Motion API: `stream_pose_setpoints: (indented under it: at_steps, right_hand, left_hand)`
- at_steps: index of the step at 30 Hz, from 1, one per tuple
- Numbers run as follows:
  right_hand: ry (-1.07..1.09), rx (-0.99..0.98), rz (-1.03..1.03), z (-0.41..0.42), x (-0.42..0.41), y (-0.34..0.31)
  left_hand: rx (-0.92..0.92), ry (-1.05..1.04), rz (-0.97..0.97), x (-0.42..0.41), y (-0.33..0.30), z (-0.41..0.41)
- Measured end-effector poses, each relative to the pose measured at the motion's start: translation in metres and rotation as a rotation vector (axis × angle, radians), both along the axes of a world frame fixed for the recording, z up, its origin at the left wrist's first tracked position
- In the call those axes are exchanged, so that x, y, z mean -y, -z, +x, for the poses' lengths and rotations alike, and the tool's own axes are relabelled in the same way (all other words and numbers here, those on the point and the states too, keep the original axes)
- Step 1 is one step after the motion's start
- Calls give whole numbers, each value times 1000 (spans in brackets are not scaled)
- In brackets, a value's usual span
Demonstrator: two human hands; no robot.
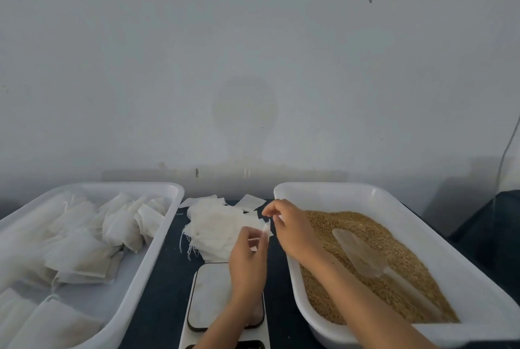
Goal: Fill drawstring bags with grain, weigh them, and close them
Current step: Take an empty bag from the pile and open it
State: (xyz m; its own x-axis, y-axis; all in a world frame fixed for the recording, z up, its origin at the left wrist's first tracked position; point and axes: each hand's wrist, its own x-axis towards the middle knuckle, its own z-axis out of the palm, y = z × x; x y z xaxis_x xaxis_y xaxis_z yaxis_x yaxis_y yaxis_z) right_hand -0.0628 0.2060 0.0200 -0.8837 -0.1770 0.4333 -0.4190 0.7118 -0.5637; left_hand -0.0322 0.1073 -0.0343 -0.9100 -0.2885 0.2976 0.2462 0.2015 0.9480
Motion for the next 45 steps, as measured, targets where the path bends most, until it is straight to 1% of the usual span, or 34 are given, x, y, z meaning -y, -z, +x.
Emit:
stream_pose_setpoints:
  at_steps: [2,5,8,11,13,15,16,18,19,21,23,24,26,28,30,31,34,36,37,40,41,42,45]
  right_hand:
    - [-41,54,-130,11,-12,-8]
    - [-92,187,-337,25,-32,-22]
    - [-50,349,-618,34,-50,-33]
    - [-121,517,-869,41,-72,-40]
    - [-141,578,-958,46,-84,-40]
    - [-75,585,-925,49,-95,-33]
    - [-29,576,-900,50,-101,-29]
    - [58,544,-876,50,-112,-21]
    - [94,532,-853,50,-117,-18]
    - [177,517,-757,50,-124,-10]
    - [230,513,-722,46,-128,-2]
    - [239,527,-757,44,-129,2]
    - [235,560,-853,41,-128,4]
    - [234,560,-852,41,-129,5]
    - [234,545,-795,42,-130,6]
    - [225,543,-801,42,-130,6]
    - [153,550,-970,42,-129,8]
    - [95,571,-1025,43,-127,7]
    - [73,585,-1001,44,-127,8]
    - [29,620,-831,48,-125,7]
    - [27,623,-808,48,-125,7]
    - [31,618,-813,48,-126,7]
    - [23,603,-891,49,-127,7]
  left_hand:
    - [-8,80,176,1,-19,2]
    - [22,264,347,0,-51,3]
    - [41,417,445,-11,-72,5]
    - [45,503,529,-26,-82,4]
    - [70,546,613,-37,-81,0]
    - [127,550,667,-47,-75,-4]
    - [157,526,645,-52,-71,-6]
    - [153,422,476,-63,-60,-8]
    - [101,357,336,-67,-55,-9]
    - [-113,312,26,-72,-45,-10]
    - [-309,398,-261,-76,-42,-11]
    - [-352,462,-399,-79,-40,-12]
    - [-364,562,-606,-82,-33,-14]
    - [-385,552,-700,-85,-27,-16]
    - [-394,488,-727,-86,-27,-17]
    - [-377,461,-726,-87,-27,-16]
    - [-285,430,-779,-88,-25,-17]
    - [-198,443,-791,-90,-25,-18]
    - [-125,506,-733,-89,-27,-19]
    - [102,886,-342,-86,-40,-18]
    - [146,971,-255,-84,-43,-17]
    - [177,1010,-208,-83,-45,-17]
    - [211,997,-182,-81,-46,-17]
